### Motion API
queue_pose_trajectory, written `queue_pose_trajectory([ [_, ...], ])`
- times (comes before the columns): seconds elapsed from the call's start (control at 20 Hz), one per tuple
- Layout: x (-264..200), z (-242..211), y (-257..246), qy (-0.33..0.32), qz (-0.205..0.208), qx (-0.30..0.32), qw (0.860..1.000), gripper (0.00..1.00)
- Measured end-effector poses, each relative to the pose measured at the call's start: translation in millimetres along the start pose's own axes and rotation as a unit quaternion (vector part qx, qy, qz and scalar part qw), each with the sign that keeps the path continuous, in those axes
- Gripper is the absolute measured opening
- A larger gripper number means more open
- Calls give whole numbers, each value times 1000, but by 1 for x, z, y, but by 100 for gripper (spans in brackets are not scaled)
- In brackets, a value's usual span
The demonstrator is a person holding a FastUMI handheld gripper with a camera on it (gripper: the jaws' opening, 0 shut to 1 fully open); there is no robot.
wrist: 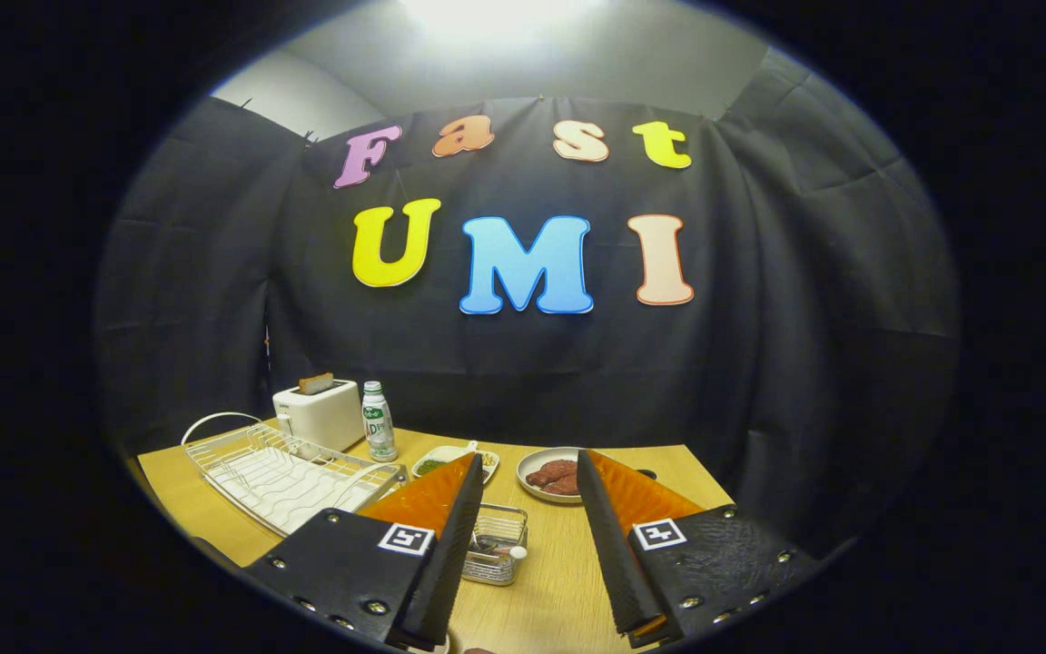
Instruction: Take the plate from the dish rack, then take the spoon from the basket and place it into the plate.
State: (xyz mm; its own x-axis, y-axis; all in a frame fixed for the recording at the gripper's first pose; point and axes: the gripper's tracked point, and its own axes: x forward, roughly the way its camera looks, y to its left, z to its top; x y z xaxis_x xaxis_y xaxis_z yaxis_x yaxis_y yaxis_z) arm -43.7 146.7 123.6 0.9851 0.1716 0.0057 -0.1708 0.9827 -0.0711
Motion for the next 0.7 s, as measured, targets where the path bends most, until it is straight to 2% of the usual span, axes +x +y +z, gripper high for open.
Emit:
queue_pose_trajectory([
  [0.65,71,-87,-6,29,-30,38,998,65],
  [0.7,74,-94,-5,34,-28,41,998,61],
])
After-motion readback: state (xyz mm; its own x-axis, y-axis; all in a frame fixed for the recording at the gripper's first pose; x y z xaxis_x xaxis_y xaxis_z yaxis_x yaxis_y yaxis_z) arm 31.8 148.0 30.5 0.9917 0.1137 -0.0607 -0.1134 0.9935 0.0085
